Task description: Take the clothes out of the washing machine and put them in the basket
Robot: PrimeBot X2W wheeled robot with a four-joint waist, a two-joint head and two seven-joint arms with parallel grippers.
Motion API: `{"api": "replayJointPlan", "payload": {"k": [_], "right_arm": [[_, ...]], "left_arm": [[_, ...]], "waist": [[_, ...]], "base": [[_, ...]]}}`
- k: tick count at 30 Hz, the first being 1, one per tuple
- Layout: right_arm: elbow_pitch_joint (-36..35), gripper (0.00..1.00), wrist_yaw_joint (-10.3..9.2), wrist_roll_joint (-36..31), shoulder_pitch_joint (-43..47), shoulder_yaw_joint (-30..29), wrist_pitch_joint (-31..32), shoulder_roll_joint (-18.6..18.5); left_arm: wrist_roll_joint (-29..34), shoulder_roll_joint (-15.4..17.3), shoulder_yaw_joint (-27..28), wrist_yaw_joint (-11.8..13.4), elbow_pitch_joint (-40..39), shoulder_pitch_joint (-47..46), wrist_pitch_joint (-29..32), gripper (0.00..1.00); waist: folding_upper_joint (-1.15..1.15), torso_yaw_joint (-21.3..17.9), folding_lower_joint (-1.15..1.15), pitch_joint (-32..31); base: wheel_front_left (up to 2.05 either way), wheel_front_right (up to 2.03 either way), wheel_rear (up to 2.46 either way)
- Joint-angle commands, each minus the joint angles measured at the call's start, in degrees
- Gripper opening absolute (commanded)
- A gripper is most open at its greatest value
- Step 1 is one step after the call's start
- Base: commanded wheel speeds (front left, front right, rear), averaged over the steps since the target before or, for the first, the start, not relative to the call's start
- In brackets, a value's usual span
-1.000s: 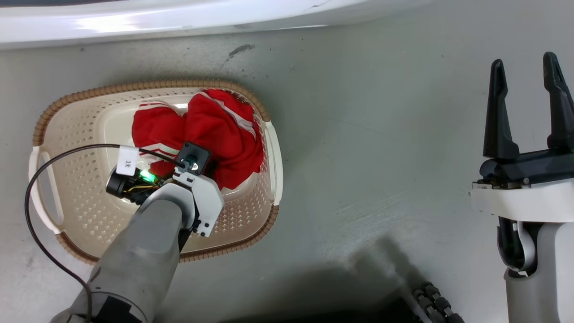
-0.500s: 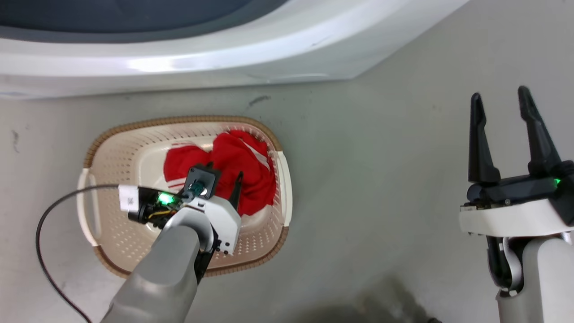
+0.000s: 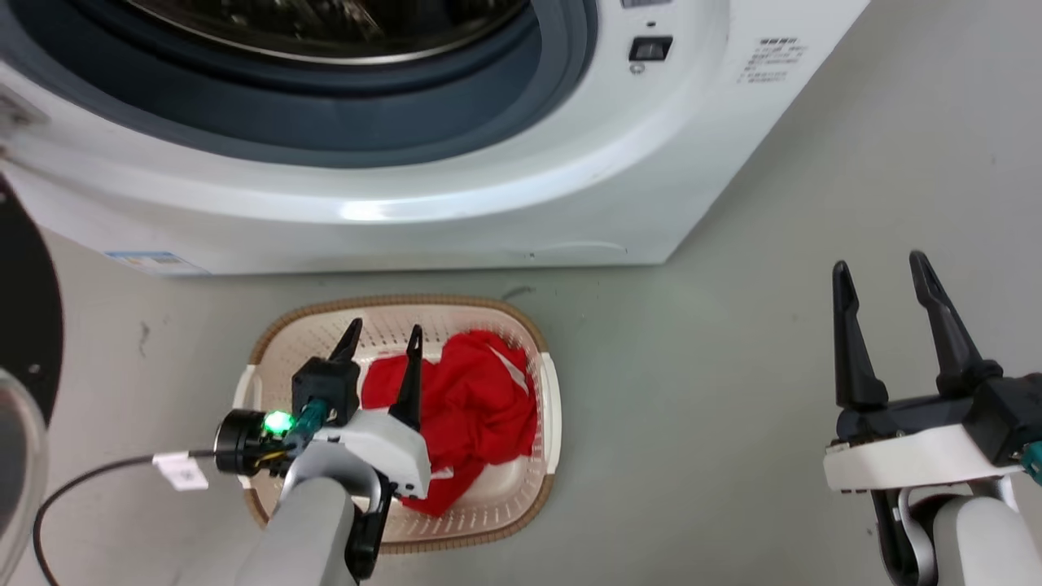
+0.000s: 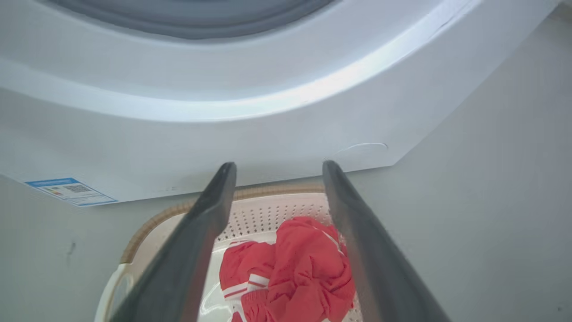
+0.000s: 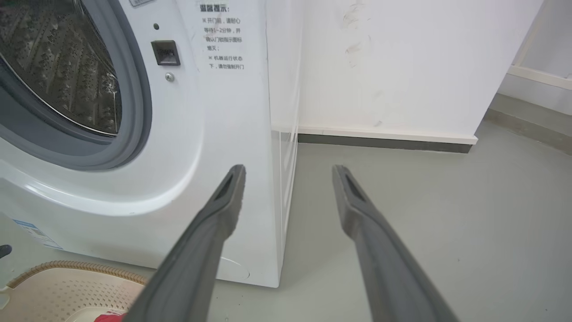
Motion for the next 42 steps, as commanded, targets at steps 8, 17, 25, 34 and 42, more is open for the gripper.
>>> {"api": "replayJointPlan", "payload": {"k": [8, 17, 25, 34, 42], "right_arm": [[0.94, 1.00, -0.04, 0.57, 4.30, -0.57, -0.13, 0.00], [0.65, 1.00, -0.04, -0.01, 8.06, -1.46, -0.13, 0.00], [-0.11, 1.00, -0.04, 0.98, 10.43, -1.12, -0.13, 0.00], [-0.74, 1.00, -0.04, 1.84, 13.23, -0.90, -0.13, 0.00], [-1.00, 1.00, -0.04, 2.27, 14.73, -0.65, -0.13, 0.00]], "left_arm": [[3.91, -1.87, 6.67, 0.97, -10.54, 8.00, -0.14, 1.00], [7.21, -3.75, 11.74, 1.41, -22.02, 15.76, -0.14, 1.00], [8.70, -4.31, 13.36, 1.89, -28.93, 21.30, -0.15, 1.00], [9.44, -4.43, 13.18, 2.99, -31.90, 25.44, -0.15, 1.00], [9.64, -4.42, 13.43, 3.67, -32.40, 27.82, -0.15, 1.00]], "waist": [[0.00, 1.70, 0.01, -8.07], [0.00, 2.39, 0.01, -14.12], [0.00, 2.73, 0.01, -18.30], [0.00, 2.77, 0.01, -21.63], [0.00, 2.07, 0.01, -23.49]], "base": [[0.00, 0.00, 0.00], [0.00, 0.00, 0.00], [0.00, 0.00, 0.00], [0.00, 0.00, 0.00], [0.00, 0.00, 0.00]]}}
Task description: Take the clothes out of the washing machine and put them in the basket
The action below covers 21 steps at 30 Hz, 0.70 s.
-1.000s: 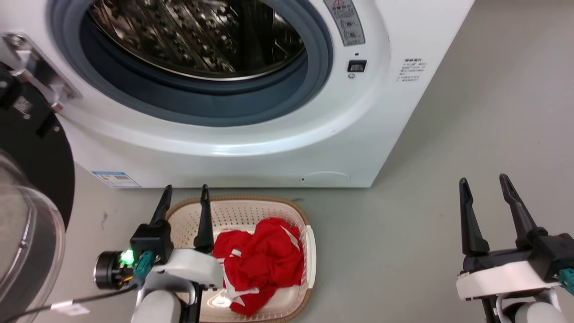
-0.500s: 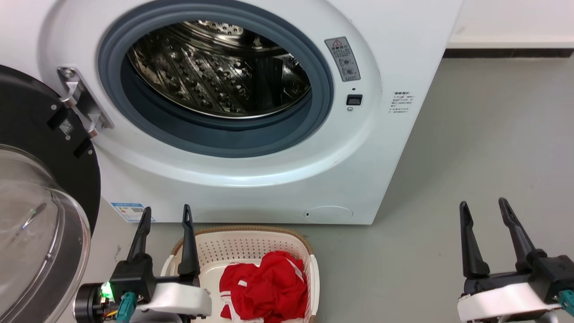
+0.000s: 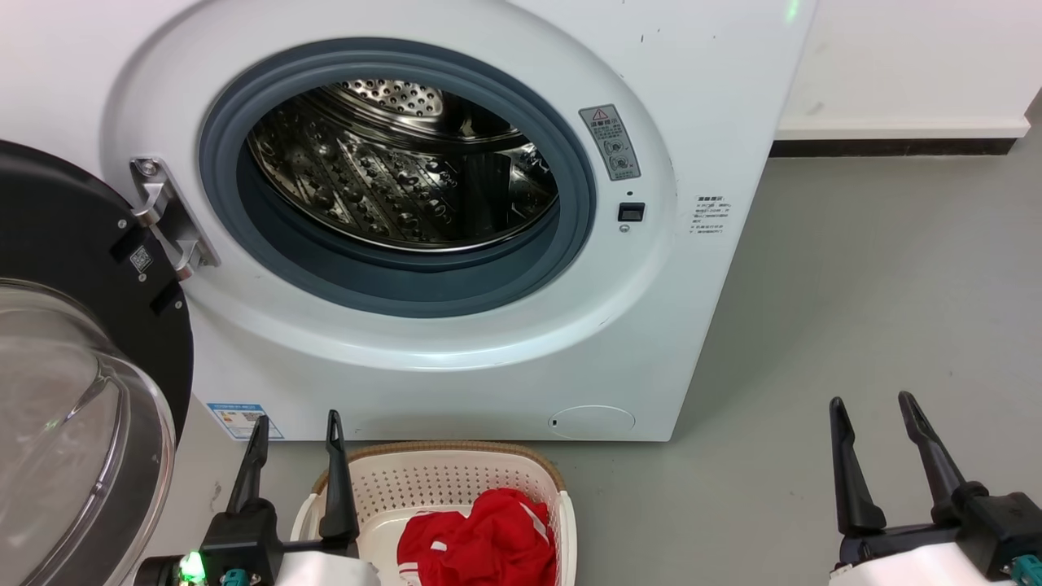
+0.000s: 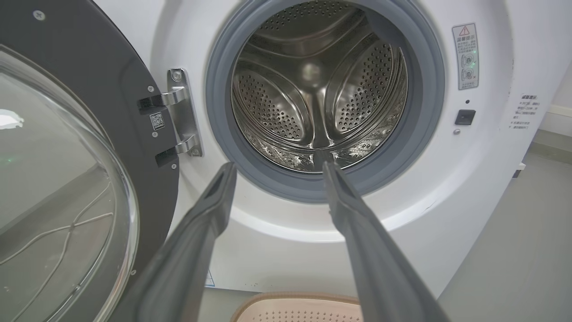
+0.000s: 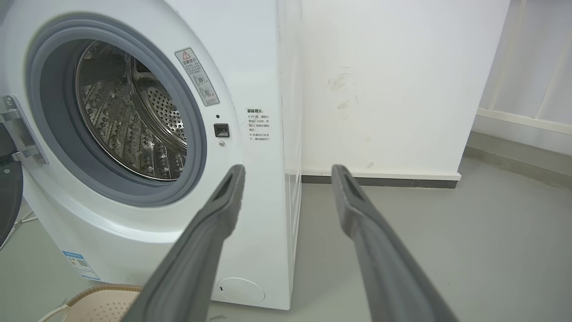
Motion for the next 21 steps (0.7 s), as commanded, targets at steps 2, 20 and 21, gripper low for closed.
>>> {"api": "replayJointPlan", "payload": {"k": [2, 20, 21], "right_arm": [[-0.27, 1.00, -0.04, 0.08, 0.47, 0.10, -0.13, 0.01], [2.04, 0.00, 0.00, 0.71, 0.42, 0.40, 0.30, 0.06], [2.04, 0.00, 0.00, 2.01, 0.38, 0.47, 0.46, 0.03]], "left_arm": [[0.08, -0.07, 0.18, 0.19, -0.13, 0.62, -0.15, 1.00], [-0.53, -0.01, 0.13, -0.13, 2.77, 1.11, 0.24, 0.00], [-1.83, 0.02, 0.12, -0.27, 2.68, 1.08, 0.40, 0.00]], "waist": [[0.00, -0.13, 0.01, -0.19], [0.00, -0.31, 0.01, -0.33], [0.00, -0.30, 0.01, -0.34]], "base": [[0.00, 0.00, 0.00], [0.00, 0.00, 0.00], [0.00, 0.00, 0.00]]}}
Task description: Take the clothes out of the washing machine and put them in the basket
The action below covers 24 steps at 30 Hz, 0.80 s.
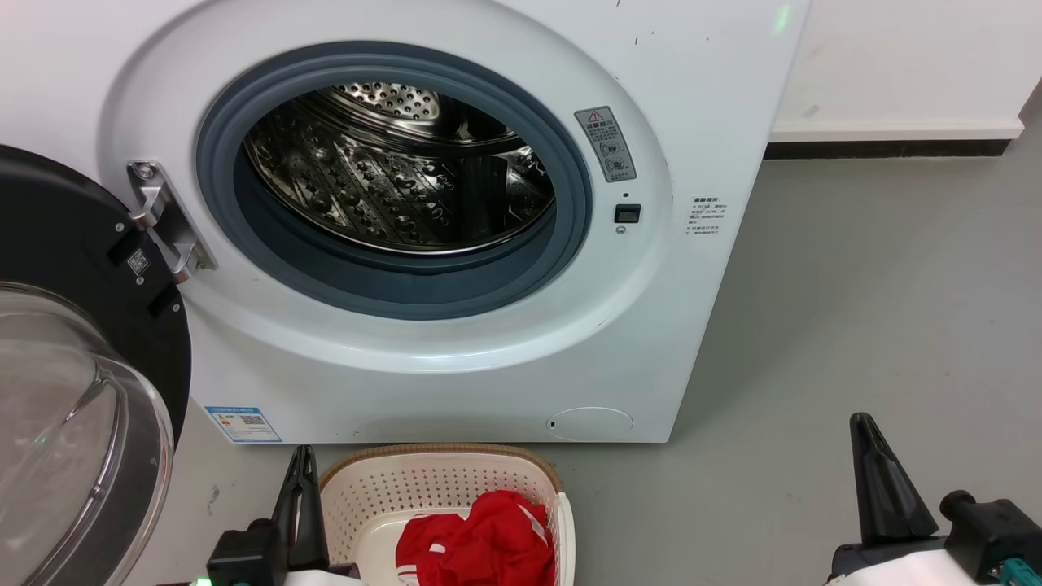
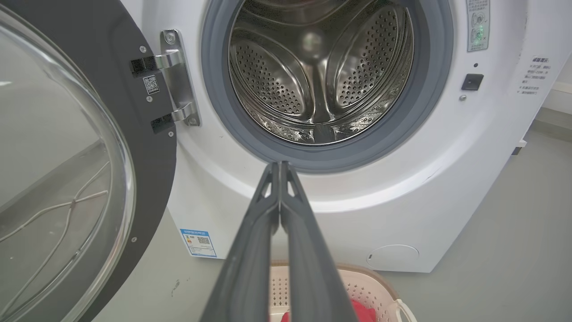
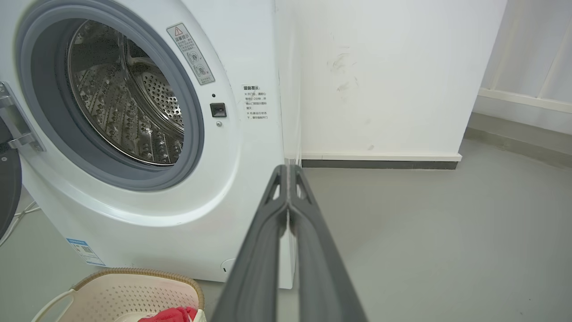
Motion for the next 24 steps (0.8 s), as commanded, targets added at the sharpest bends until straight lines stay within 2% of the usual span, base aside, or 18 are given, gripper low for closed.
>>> {"api": "replayJointPlan", "payload": {"k": [1, 12, 24], "right_arm": [[-0.69, 0.00, 0.00, 2.70, -0.17, 0.13, 0.24, -0.13], [1.28, 0.00, 0.00, 16.39, -2.24, 0.43, 2.63, -0.97], [2.88, 0.00, -0.01, 28.14, -3.93, 0.54, 4.81, -1.48]], "left_arm": [[-2.71, 0.10, 0.09, -0.34, -0.76, -0.45, 0.27, 0.00], [-16.46, 0.91, 0.60, -2.30, 0.91, -2.42, 2.68, 0.00], [-28.29, 1.44, 1.10, -4.16, 2.55, -4.23, 4.86, 0.00]], "waist": [[-0.01, 0.02, 0.00, -0.02], [-0.01, 0.12, 0.00, -0.13], [-0.01, 0.23, 0.00, -0.25]], "base": [[0.00, 0.00, 0.00], [0.00, 0.00, 0.00], [0.00, 0.00, 0.00]]}}
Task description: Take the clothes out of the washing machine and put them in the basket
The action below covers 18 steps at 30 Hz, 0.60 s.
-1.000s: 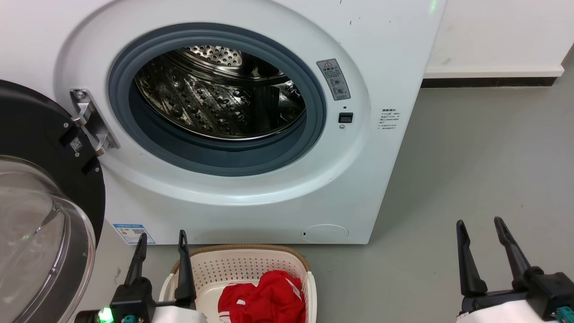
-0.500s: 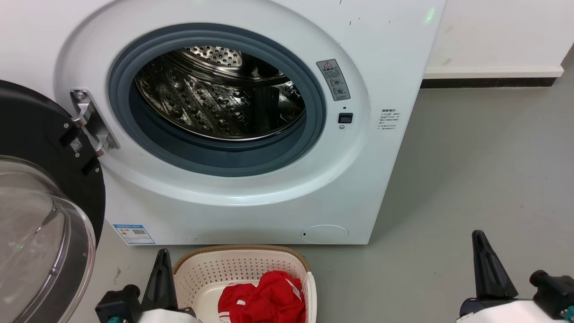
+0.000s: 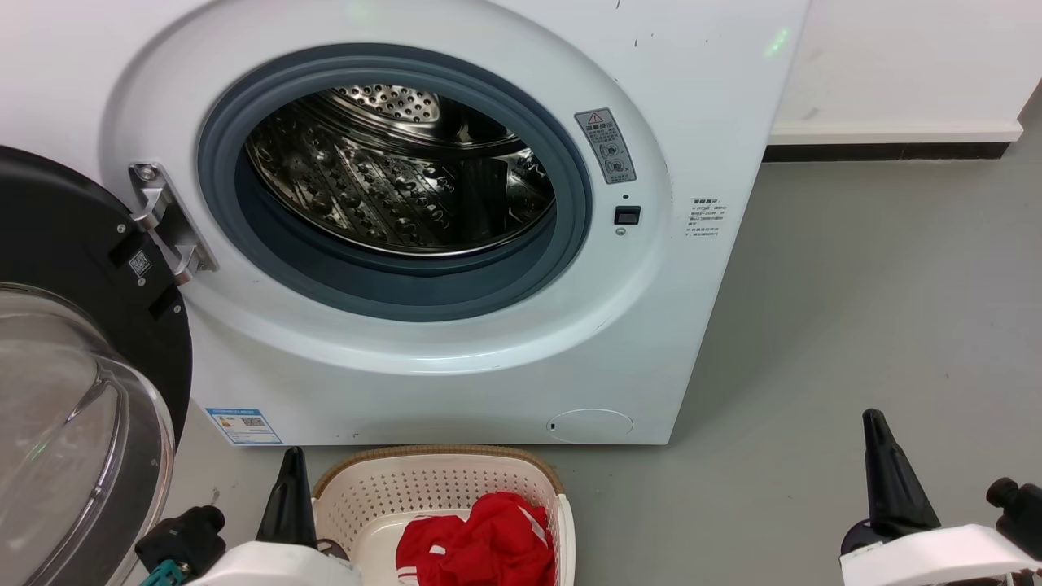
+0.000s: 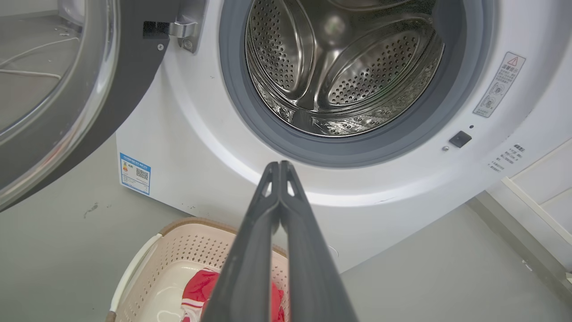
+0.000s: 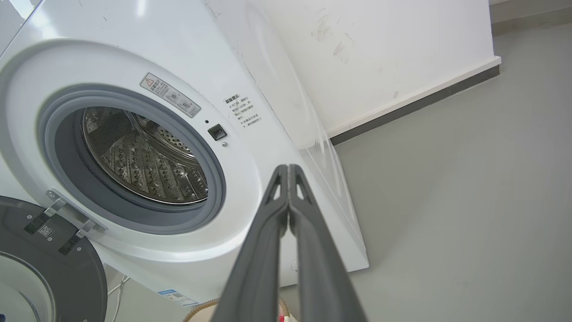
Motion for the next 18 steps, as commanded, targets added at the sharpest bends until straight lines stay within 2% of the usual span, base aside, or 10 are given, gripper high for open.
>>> {"api": "replayJointPlan", "payload": {"k": [1, 18], "right_arm": [[-0.51, 0.00, -0.01, 1.69, -1.66, 0.01, 0.33, -0.55], [1.56, 0.00, -0.01, 16.77, -3.83, -0.20, 3.44, -0.98]], "left_arm": [[-1.57, 0.48, 0.20, -0.40, -0.53, -1.70, 0.20, 0.00], [-16.80, 0.90, 1.23, -2.70, 1.02, -3.80, 3.30, 0.00]], "waist": [[0.00, 0.01, 0.00, -0.01], [0.00, 0.17, 0.00, -0.18]], "base": [[0.00, 0.00, 0.00], [0.00, 0.00, 0.00]]}}
